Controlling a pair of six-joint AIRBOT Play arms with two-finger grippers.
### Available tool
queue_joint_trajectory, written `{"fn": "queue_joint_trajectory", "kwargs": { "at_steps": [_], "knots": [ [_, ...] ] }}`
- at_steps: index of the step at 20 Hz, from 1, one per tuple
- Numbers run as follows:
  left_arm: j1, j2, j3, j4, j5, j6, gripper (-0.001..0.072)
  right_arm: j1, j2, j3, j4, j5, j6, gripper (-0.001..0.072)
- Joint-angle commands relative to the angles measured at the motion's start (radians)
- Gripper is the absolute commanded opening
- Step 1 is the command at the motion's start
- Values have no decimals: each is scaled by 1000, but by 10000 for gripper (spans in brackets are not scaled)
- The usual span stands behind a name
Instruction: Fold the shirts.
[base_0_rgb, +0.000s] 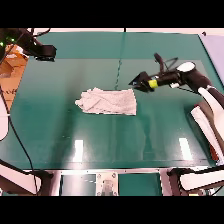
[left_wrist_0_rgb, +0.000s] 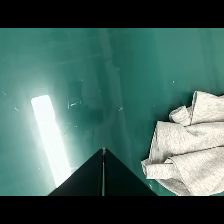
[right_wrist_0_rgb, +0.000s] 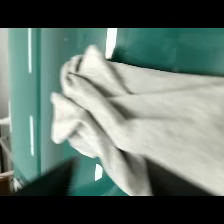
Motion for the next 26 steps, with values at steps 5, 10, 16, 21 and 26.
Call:
{"fn": "queue_joint_trajectory", "kwargs": {
  "at_steps": [5,10,16,21,26],
  "knots": [
    [0,1,1,0,1,-1,20,-87,-9,-194,-47,-95,-114,617],
    [0,1,1,-1,-1,-22,20,52,-116,-192,58,-175,-150,616],
    [0,1,1,-5,-16,-42,20,163,-138,-46,171,-168,-163,9],
    [-1,1,1,-178,-96,-60,20,102,-29,198,172,-90,-137,8],
    [-45,21,-114,-252,-131,-52,19,-95,163,347,67,-43,3,9]
  ]
}}
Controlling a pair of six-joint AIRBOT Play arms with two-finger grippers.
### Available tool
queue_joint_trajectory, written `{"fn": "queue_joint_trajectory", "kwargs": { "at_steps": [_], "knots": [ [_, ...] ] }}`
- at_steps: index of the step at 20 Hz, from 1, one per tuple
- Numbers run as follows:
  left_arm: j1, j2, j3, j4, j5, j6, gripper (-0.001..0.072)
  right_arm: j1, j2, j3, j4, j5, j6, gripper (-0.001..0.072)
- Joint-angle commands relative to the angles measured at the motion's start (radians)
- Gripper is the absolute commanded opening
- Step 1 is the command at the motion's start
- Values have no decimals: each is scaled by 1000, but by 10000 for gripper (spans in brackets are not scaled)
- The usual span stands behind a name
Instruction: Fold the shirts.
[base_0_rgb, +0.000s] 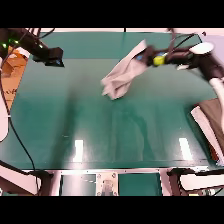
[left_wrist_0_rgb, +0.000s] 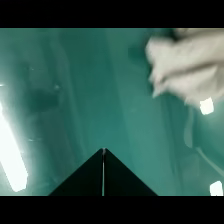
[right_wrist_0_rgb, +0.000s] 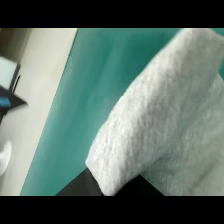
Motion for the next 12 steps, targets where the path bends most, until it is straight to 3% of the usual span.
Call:
{"fn": "queue_joint_trajectory", "kwargs": {
  "at_steps": [1,8,12],
  "knots": [
    [-38,8,-76,-52,-30,4,20,-151,118,84,-81,37,118,8],
    [-104,9,-91,-54,-30,14,20,-681,236,83,-203,78,320,8],
    [-104,9,-91,-53,-27,32,20,-912,236,83,-242,164,340,8]
  ]
}}
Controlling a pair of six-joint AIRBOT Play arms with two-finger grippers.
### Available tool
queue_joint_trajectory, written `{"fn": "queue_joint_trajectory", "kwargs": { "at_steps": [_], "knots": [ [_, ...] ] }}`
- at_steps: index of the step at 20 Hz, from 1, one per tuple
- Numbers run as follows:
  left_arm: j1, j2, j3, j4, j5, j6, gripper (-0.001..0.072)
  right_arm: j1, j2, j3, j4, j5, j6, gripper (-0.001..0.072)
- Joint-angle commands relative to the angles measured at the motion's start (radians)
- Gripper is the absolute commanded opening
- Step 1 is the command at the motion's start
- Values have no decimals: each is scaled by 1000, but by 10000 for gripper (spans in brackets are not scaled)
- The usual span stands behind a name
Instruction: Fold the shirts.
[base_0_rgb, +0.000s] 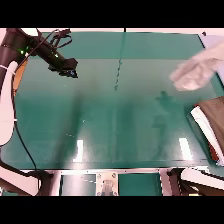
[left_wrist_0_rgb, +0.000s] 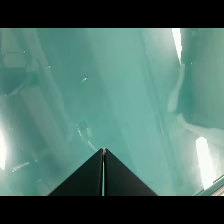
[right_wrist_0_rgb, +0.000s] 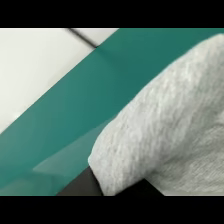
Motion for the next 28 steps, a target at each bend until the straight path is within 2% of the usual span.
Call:
{"fn": "queue_joint_trajectory", "kwargs": {
  "at_steps": [1,11,12,14,16,19,21,24,25,26,27,28],
  "knots": [
    [-5,1,-2,-2,0,17,20,-209,10,1,-41,75,21,8],
    [-5,1,-2,-2,-1,38,20,-507,26,-31,-70,270,5,8],
    [-5,1,-2,-2,-1,38,20,-517,29,-32,-108,301,18,8],
    [-5,1,-2,-3,-1,38,20,-533,50,-54,-283,353,86,8],
    [-5,1,-2,-3,-2,39,20,-536,84,-129,-427,356,121,7],
    [-5,1,-2,-3,-12,46,20,-579,103,-257,-626,400,233,8],
    [-5,1,-2,-3,-28,46,20,-636,103,-332,-700,412,269,8],
    [-5,1,-2,-3,-28,46,20,-719,102,-438,-715,353,278,15],
    [-5,1,-2,-3,-26,46,20,-744,99,-472,-715,328,278,217],
    [-5,1,-2,-3,-26,46,20,-763,92,-499,-715,309,277,572],
    [-5,1,-2,-3,-26,45,20,-775,79,-520,-716,307,273,666],
    [-5,1,-2,-3,-26,46,20,-782,67,-531,-721,309,273,666]
  ]
}}
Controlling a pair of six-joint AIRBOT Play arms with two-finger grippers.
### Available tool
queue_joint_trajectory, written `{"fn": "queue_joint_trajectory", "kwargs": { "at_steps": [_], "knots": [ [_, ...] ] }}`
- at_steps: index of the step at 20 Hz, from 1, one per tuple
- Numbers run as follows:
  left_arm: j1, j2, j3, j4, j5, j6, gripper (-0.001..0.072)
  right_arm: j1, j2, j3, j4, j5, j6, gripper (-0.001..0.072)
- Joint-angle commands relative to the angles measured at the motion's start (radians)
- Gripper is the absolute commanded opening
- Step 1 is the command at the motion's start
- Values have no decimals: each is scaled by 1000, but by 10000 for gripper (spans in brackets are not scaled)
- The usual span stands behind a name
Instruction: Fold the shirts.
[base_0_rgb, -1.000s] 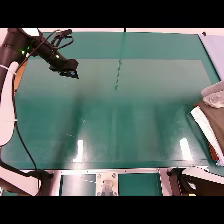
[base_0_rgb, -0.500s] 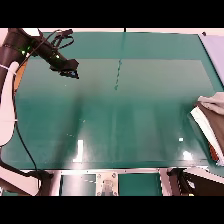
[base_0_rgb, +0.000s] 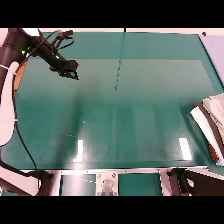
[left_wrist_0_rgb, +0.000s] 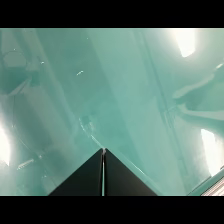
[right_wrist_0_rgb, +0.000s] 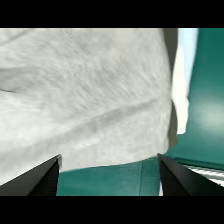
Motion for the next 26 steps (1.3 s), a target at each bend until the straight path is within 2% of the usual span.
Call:
{"fn": "queue_joint_trajectory", "kwargs": {
  "at_steps": [1,3,4,5,6,8,11,14,19,23,26],
  "knots": [
    [0,0,0,0,1,1,20,-49,-28,-68,-36,-16,10,665],
    [0,0,0,-1,12,5,20,-50,-29,-41,9,-9,11,640],
    [0,0,0,0,19,4,20,-41,-29,-12,69,-9,9,409],
    [0,1,0,-1,27,2,20,-16,-28,26,152,-9,-9,58],
    [0,4,1,0,33,0,20,22,-28,65,232,-13,-16,23],
    [0,5,31,0,9,-10,19,147,-28,161,336,-29,-17,10],
    [0,39,42,0,-2,-18,19,419,-28,287,339,-51,-22,9],
    [0,142,-67,1,-14,-20,19,711,-22,299,318,-47,-100,9],
    [0,475,-566,1,131,-48,18,1155,129,80,52,-126,-134,9],
    [0,727,-951,2,227,-83,19,1407,299,-177,24,-225,-156,9],
    [0,790,-1056,2,256,-87,20,1507,319,-241,28,-255,-155,9]
  ]
}}
